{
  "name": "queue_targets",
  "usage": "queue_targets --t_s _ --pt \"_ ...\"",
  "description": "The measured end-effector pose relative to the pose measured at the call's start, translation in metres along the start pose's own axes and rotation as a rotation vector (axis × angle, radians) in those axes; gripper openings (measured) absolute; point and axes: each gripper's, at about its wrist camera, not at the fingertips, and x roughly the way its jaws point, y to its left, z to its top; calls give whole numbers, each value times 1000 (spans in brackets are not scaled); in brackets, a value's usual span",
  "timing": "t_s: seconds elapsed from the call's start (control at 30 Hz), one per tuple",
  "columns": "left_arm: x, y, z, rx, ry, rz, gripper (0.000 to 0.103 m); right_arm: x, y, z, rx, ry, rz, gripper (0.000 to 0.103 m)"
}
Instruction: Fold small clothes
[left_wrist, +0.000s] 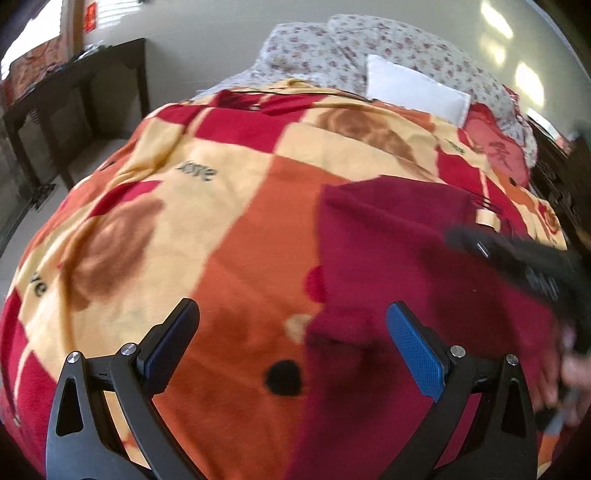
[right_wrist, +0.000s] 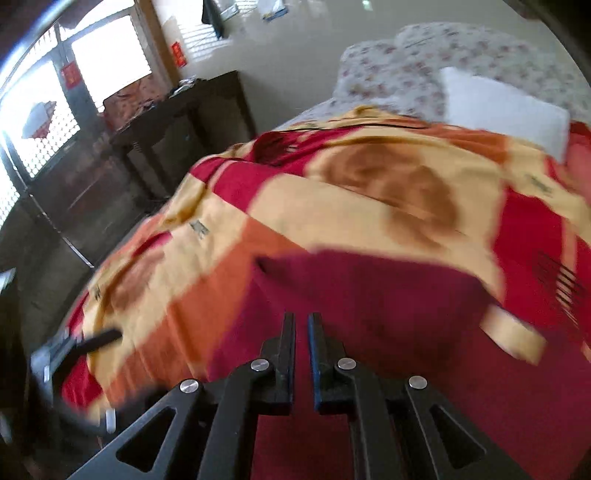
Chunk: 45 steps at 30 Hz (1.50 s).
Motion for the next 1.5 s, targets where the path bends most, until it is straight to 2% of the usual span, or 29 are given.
queue_targets --t_s 0.17,0.27,0.37,0.43,0.5,0.53,0.63,0.67,0.7,0.73,0.77,0.8,0.87,0.93,1.07,1.17,1.23,1.3,1.33,1.5 --pt "22 -28 -3 79 32 7 102 -32 -53 -53 82 28 -172 6" --pt "41 -37 -7 98 74 22 102 -36 -84 -77 154 47 -209 6" --pt "56 -38 -11 87 127 23 102 -38 -102 -85 229 14 -145 6" --pt "54 -37 -12 70 124 23 102 -43 -104 -81 258 22 -123 6" --pt "46 -38 -11 83 109 33 102 -59 -105 -79 278 -11 -103 6" --pt "43 -39 -11 92 101 40 102 -68 -107 -77 284 -36 -119 6" --pt "32 -44 -9 122 69 60 102 -109 -131 -77 318 -78 -261 7" --pt "29 -45 -9 122 62 57 102 -118 -142 -78 333 -73 -308 14" --pt "26 -46 -9 117 59 45 102 -129 -158 -79 356 -59 -378 32" --pt "24 -47 -8 110 60 34 102 -138 -174 -81 378 -50 -441 44" --pt "23 -47 -8 106 62 26 102 -145 -189 -83 400 -35 -500 63" --pt "20 -49 -9 100 62 12 102 -152 -207 -85 420 -13 -555 67" --pt "17 -55 -11 106 60 1 102 -158 -235 -89 440 24 -613 67" --pt "17 -62 -12 123 63 2 102 -152 -265 -92 474 109 -650 67" --pt "17 -74 -16 156 70 8 102 -135 -304 -103 568 167 -578 67" --pt "16 -77 -17 174 76 15 102 -120 -323 -114 595 198 -579 66" --pt "15 -78 -18 181 74 22 102 -120 -328 -122 605 163 -541 49" --pt "13 -77 -19 178 73 24 102 -129 -327 -127 580 144 -563 13" --pt "13 -76 -19 176 75 24 102 -139 -325 -130 580 122 -568 9" --pt "8 -70 -19 144 68 18 102 -218 -314 -156 623 -49 -589 8"
